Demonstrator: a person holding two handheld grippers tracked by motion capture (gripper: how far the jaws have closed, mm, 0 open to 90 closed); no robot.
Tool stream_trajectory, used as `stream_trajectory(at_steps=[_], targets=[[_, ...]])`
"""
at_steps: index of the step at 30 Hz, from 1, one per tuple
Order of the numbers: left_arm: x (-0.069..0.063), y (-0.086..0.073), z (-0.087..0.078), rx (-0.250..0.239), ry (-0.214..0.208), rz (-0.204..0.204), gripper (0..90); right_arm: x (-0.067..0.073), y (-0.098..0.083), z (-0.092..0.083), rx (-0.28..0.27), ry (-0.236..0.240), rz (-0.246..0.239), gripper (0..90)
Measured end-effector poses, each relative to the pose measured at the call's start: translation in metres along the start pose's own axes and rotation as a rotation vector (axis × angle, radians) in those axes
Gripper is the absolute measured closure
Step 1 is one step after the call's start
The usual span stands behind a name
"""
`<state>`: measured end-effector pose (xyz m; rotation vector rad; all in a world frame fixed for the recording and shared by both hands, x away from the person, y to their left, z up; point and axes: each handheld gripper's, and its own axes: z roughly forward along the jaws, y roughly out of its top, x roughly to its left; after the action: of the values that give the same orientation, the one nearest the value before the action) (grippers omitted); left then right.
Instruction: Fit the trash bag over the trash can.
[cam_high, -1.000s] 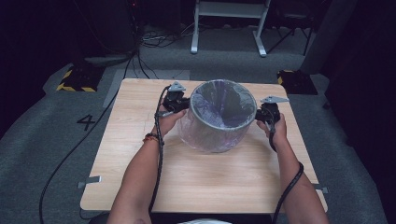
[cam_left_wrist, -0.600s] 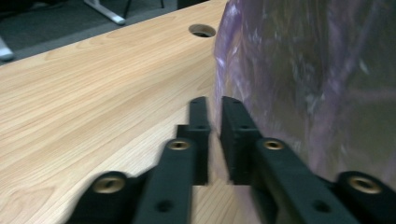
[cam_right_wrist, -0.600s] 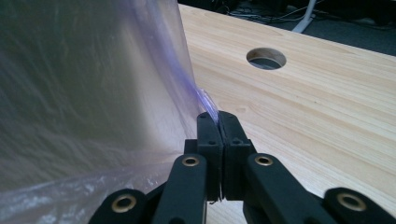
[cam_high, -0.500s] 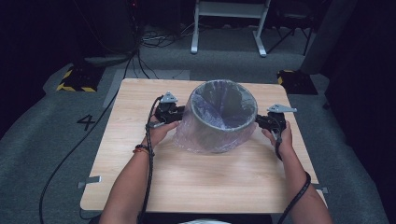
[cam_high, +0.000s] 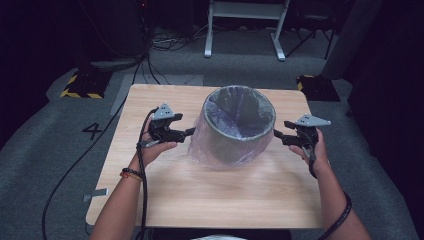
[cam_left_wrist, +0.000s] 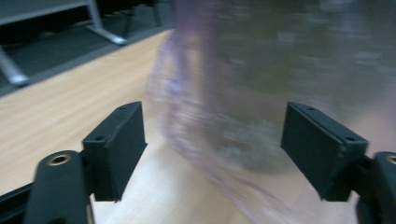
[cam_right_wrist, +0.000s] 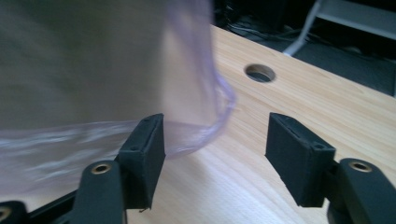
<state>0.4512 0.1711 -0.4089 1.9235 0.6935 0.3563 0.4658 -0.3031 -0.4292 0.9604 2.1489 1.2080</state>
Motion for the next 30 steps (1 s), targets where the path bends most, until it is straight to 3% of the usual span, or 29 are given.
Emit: stream_trajectory(at_steps=[5,8,11,15,17,19,22,23,28,30], targets=[[-0.021,-0.011,-0.001,0.033,-0.068,0.031,15.3,0.021,0.003,-0.01,-0.011,0.061,-0.084,30.2],[-0.032,-0.016,0.003,0.069,-0.073,0.057,15.5,0.035,0.004,-0.015,-0.011,0.098,-0.125,25.6],[-0.041,-0.021,0.005,0.061,-0.096,0.095,15.7,0.046,0.003,-0.018,-0.015,0.135,-0.153,22.7],[-0.048,-0.022,0.014,0.071,-0.122,0.101,17.6,0.059,0.001,-0.017,-0.01,0.166,-0.183,21.0],[-0.051,-0.022,0.02,0.1,-0.135,0.128,23.8,0.064,-0.002,-0.013,-0.001,0.17,-0.196,24.8],[-0.054,-0.022,0.027,0.133,-0.13,0.162,35.6,0.068,-0.006,-0.008,0.002,0.17,-0.193,27.6],[-0.055,-0.022,0.039,0.188,-0.12,0.187,41.9,0.072,-0.011,-0.001,0.004,0.173,-0.198,42.9],[-0.056,-0.022,0.043,0.196,-0.101,0.19,44.0,0.073,-0.012,0.0,0.006,0.173,-0.194,47.5],[-0.057,-0.023,0.055,0.224,-0.085,0.246,66.1,0.072,-0.016,0.005,0.008,0.195,-0.192,74.8],[-0.056,-0.024,0.06,0.228,-0.085,0.241,73.0,0.07,-0.018,0.006,0.004,0.209,-0.187,81.3]])
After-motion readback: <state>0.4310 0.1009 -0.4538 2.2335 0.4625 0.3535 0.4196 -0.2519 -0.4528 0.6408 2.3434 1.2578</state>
